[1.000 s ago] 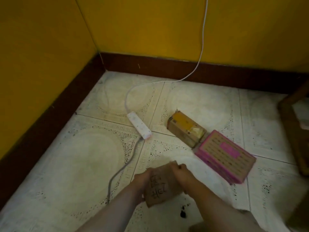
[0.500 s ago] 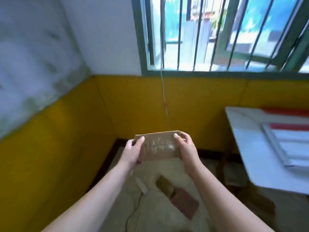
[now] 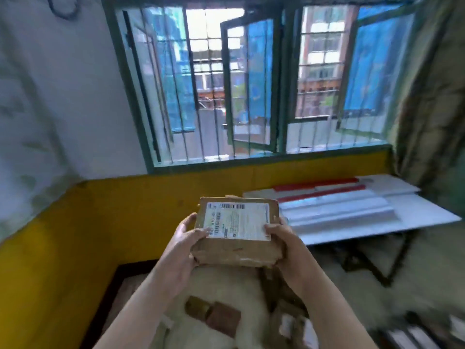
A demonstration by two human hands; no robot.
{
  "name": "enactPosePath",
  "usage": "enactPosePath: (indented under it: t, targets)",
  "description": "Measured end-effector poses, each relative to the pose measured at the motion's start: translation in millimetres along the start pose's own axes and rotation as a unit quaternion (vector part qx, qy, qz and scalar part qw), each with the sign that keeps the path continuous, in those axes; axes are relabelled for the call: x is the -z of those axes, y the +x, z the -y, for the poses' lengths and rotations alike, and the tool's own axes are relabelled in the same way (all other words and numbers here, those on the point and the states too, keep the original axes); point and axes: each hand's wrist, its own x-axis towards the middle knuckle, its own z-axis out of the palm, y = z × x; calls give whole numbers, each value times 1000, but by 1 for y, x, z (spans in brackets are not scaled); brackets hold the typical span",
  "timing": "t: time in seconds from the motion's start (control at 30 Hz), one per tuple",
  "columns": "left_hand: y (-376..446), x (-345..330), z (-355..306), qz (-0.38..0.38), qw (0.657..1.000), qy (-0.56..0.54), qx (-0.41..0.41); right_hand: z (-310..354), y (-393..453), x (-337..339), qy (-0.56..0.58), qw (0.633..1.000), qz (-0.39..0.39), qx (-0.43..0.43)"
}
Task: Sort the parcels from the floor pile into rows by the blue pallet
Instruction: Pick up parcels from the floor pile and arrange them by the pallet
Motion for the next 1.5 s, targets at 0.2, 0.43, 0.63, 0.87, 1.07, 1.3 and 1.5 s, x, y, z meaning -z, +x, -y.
enactPosePath:
  t: [0.2, 0.43, 0.63, 0.87, 1.07, 1.3, 1.5]
  targets:
    - [-64, -131, 39, 171, 982, 3, 84, 25, -159, 94, 13, 987, -156, -18]
    - [-119, -315, 80, 319, 938, 52, 127, 72, -312, 213, 39, 953, -297, 48]
    - [-157, -487, 127, 387, 906, 102, 137, 115, -427, 344, 29, 920, -383, 77]
    - [-186, -702, 183, 424, 891, 95, 134, 186, -527, 510, -2, 888, -446, 111]
    - [-173, -836, 228, 438, 883, 105, 130, 227, -563, 625, -2, 878, -465, 115]
    - [-118, -983, 285, 484, 847, 133, 172, 267, -569, 768, 2, 860, -502, 91]
    - [-95, -1117, 317, 477, 840, 112, 232, 307, -584, 889, 17, 825, -564, 39]
